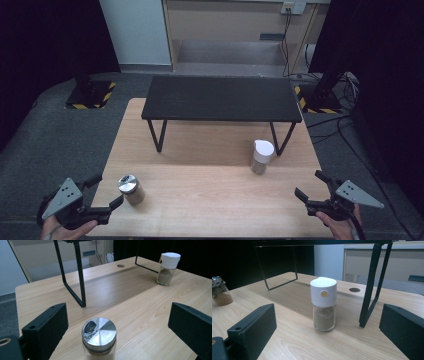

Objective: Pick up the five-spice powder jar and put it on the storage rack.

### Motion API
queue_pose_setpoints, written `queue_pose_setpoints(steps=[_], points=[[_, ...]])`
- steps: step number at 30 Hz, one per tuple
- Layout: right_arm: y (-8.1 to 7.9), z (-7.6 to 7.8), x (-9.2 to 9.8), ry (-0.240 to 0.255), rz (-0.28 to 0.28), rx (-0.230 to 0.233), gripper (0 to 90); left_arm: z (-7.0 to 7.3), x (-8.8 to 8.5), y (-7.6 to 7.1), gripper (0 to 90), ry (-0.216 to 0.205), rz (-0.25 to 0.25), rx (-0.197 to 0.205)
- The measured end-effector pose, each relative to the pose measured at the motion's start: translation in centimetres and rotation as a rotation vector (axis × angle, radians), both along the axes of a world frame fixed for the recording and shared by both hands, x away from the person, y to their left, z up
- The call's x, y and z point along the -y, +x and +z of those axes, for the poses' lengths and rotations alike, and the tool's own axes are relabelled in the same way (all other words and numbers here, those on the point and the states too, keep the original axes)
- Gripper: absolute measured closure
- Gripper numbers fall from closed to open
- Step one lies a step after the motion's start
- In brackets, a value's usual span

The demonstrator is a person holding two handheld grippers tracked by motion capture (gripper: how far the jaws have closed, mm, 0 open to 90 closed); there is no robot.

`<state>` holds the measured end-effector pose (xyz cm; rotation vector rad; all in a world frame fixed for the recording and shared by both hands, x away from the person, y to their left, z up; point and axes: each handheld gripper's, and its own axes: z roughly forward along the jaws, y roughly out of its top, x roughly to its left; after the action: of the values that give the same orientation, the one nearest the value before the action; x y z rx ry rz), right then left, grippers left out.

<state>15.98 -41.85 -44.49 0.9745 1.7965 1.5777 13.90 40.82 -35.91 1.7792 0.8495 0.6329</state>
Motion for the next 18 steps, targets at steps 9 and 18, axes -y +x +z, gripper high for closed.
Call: queue_pose_setpoints(steps=[9,18], points=[[0.0,0.0,0.0,-0.004,0.001,0.001,1.5,2.0,-0.2,1.2,1.5,0.081,-0.014,-0.05],[-0.1,0.0,0.0,0.003,-0.002,0.003,1.8,2.3,0.3,3.3,2.3,0.158,-0.027,-0.119]])
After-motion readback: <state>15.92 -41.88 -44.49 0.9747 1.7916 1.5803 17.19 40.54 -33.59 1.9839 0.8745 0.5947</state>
